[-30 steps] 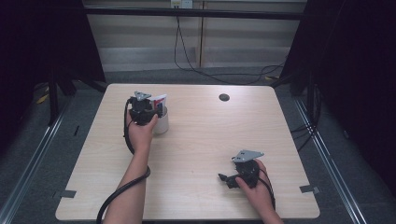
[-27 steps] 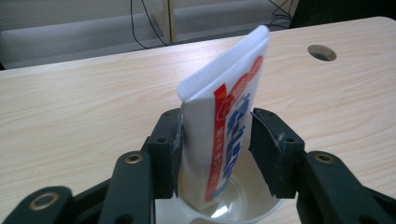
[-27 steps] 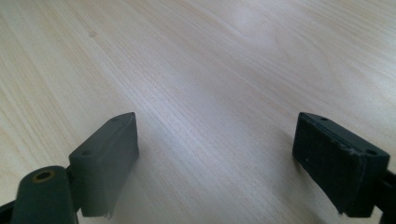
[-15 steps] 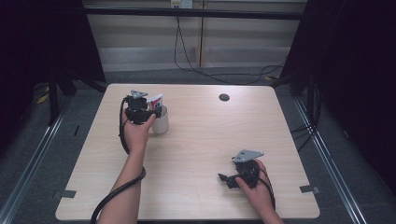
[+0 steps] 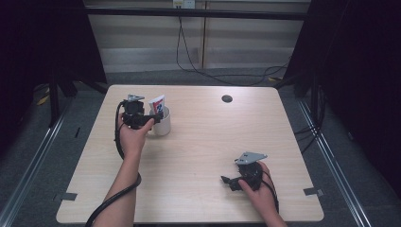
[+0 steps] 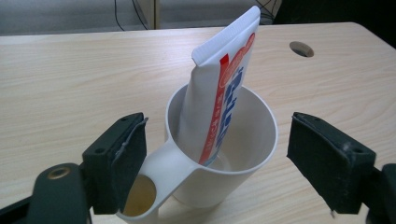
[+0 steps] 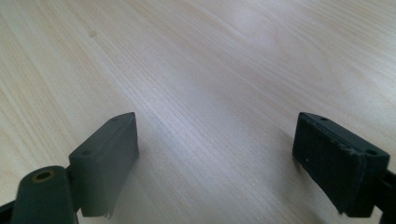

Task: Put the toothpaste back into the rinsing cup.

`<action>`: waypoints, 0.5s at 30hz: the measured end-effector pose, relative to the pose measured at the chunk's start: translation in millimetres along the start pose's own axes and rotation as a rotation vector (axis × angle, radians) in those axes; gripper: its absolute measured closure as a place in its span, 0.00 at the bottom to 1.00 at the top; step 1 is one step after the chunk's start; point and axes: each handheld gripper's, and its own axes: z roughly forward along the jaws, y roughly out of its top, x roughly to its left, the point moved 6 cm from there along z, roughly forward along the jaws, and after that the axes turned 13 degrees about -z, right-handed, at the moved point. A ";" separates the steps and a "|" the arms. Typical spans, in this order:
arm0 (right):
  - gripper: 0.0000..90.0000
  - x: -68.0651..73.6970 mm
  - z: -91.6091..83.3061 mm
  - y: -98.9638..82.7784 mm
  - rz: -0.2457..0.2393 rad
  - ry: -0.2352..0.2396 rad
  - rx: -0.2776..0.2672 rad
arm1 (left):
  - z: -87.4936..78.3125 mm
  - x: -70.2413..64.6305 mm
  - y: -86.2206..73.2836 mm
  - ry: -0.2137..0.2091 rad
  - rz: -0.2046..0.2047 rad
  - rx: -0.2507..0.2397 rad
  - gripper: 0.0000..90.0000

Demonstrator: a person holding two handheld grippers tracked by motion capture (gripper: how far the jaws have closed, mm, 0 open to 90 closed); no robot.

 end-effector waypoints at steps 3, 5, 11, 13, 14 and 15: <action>0.16 0.0 0.0 0.0 0.000 0.000 0.000 | -1.5 0.3 -0.6 0.001 0.002 -0.001 0.21; 0.16 0.0 0.0 0.0 0.000 0.000 0.000 | -4.0 0.4 -1.6 -0.007 0.002 0.004 0.20; 0.16 0.0 0.0 0.0 0.000 0.000 0.000 | -6.6 3.0 -3.4 -0.015 -0.009 0.008 0.17; 0.16 0.0 0.0 0.0 0.000 0.000 0.000 | -8.9 4.9 -5.5 -0.023 -0.021 0.011 0.17; 0.16 0.0 0.0 0.0 0.000 0.000 0.000 | -9.7 5.3 -6.1 -0.025 -0.023 0.012 0.17; 0.16 0.0 0.0 0.0 0.000 0.000 0.000 | -10.5 6.0 -6.7 -0.026 -0.026 0.008 0.17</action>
